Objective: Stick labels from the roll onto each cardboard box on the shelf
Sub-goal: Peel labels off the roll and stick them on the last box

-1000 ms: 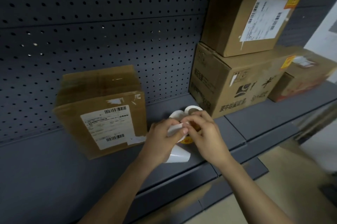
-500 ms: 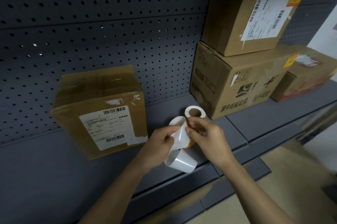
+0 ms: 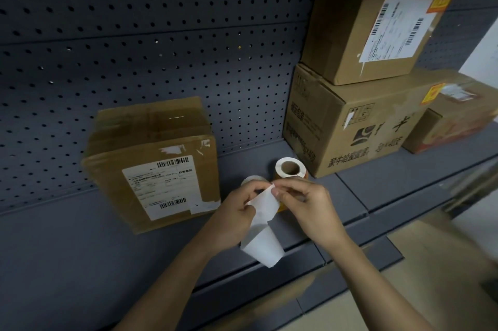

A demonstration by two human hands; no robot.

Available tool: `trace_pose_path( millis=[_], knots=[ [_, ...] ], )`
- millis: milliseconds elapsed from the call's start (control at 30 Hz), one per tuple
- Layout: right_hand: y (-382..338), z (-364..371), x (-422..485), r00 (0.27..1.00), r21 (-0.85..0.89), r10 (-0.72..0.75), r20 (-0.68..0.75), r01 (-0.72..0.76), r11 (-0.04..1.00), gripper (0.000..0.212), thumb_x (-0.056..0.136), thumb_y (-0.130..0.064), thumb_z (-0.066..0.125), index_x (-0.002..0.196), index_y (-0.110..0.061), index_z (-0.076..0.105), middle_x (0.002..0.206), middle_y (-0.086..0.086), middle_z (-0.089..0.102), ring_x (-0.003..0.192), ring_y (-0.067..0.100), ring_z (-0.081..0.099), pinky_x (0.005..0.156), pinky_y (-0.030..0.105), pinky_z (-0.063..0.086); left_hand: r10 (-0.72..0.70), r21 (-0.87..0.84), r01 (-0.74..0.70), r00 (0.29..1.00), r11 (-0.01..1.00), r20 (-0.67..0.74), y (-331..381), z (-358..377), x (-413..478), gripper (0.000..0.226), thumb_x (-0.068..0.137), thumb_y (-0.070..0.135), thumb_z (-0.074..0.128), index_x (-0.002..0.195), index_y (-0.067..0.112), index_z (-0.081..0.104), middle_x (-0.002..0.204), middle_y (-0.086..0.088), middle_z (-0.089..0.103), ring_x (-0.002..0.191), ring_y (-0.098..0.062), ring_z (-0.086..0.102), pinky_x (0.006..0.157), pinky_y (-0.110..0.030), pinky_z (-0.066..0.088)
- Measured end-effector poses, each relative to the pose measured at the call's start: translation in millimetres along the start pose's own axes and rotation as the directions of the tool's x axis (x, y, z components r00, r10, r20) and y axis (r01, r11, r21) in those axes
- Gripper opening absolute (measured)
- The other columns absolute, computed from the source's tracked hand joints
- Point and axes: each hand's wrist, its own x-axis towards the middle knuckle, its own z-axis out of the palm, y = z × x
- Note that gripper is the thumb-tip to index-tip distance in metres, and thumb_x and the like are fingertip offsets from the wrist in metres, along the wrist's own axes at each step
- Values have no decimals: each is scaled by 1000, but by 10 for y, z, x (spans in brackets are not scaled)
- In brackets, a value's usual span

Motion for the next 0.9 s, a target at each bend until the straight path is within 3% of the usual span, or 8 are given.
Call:
trace_pose_path(
  millis=[167,267,400,533,633,767,900],
  knots=[
    [-61,29,11,996,-80,-84,-24,82,993,11,86,-12,75,94,-19,77,89,-15,70,88,5,66,78,18,51,27,-55,-32,997,998,-78,27,35,-19,22,93,27,60,113,29,67,104,6,71,101,-12,67,91,-36,53],
    [-76,38,-9,992,-105,-126,-9,124,987,12,83,-14,78,95,-18,76,90,-12,69,89,8,66,80,23,52,63,-65,-74,985,995,-160,25,25,-31,14,95,17,64,107,18,71,99,2,74,96,-14,69,87,-32,53],
    [-81,37,-42,993,-59,-116,19,117,991,13,86,-11,74,97,-17,77,94,-10,71,92,10,66,84,30,54,51,-65,-65,979,996,-195,15,-10,-76,18,94,5,62,104,13,74,94,3,75,89,-10,69,79,-20,52],
    [-101,48,-61,991,-57,-130,22,131,990,10,87,-11,74,96,-15,77,92,-9,71,90,11,66,83,31,53,66,-41,-76,978,996,-196,0,-35,-112,19,95,5,60,107,13,73,95,2,75,91,-14,69,81,-29,52],
    [-123,84,-60,986,-89,-164,24,166,982,8,87,-14,75,94,-14,77,90,-9,70,89,10,66,81,30,52,89,-12,-93,977,996,-192,7,-44,-132,18,96,5,59,103,13,73,93,2,74,89,-13,68,79,-26,51],
    [-150,96,-60,989,-101,-147,31,150,984,8,89,-12,71,91,-17,77,90,-15,71,89,7,66,80,25,51,88,25,-85,979,996,-186,12,-61,-161,20,97,8,58,104,20,73,92,8,73,89,-12,67,79,-28,51],
    [-181,88,-39,995,-97,-95,-12,93,991,13,90,-10,68,86,-20,73,88,-19,69,83,2,64,74,13,45,52,20,-48,972,999,-229,34,-85,-205,26,95,7,60,104,28,72,90,18,73,88,-4,67,74,-19,50]
  ],
)
